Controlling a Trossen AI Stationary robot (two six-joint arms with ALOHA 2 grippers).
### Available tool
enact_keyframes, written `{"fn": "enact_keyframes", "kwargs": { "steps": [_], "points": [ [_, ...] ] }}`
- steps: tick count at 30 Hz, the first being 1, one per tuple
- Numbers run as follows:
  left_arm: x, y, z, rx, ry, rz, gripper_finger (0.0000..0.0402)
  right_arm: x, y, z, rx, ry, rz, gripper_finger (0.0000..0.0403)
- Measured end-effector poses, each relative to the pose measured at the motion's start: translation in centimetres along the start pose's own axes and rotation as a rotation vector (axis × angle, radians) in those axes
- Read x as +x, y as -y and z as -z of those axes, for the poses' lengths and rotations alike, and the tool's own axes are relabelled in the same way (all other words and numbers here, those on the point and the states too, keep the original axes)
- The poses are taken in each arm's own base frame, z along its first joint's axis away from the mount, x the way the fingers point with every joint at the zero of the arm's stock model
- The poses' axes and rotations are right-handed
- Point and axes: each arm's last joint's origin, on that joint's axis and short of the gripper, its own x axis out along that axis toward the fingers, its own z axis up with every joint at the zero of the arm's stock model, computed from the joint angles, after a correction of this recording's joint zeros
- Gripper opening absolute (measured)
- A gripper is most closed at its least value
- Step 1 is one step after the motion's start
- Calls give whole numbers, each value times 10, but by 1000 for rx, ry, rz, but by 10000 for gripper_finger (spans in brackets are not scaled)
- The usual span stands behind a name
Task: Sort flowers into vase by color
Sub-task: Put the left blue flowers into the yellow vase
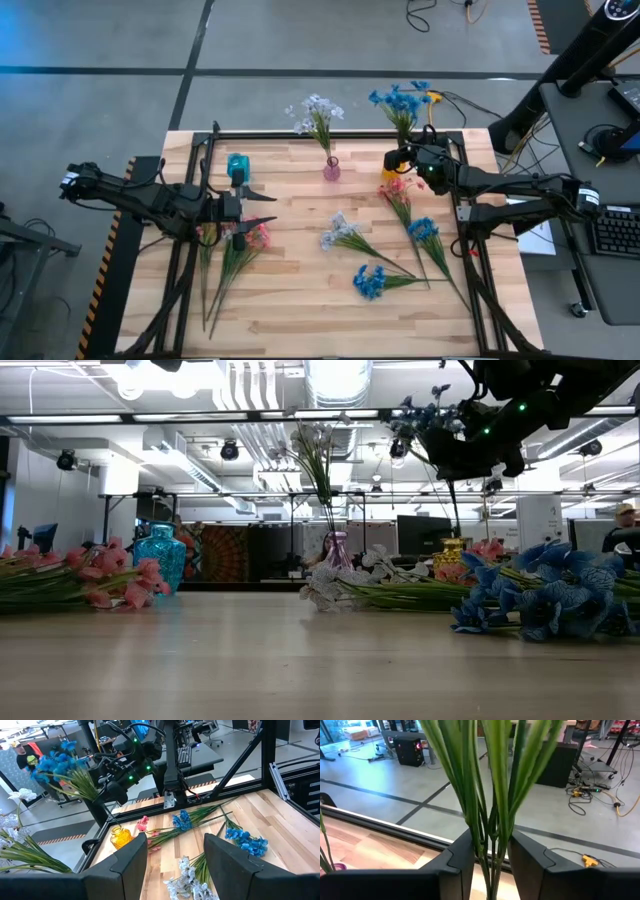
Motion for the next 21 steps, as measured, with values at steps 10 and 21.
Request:
{"fn": "enact_keyframes", "kwargs": {
  "steps": [10,21],
  "points": [
    [0,0,0,-4,-2,1,178,0,0,0,-2,-1,-3,115],
    [0,0,0,-6,-2,1,178,-1,0,-1,-27,0,-14,22]
  ]
}}
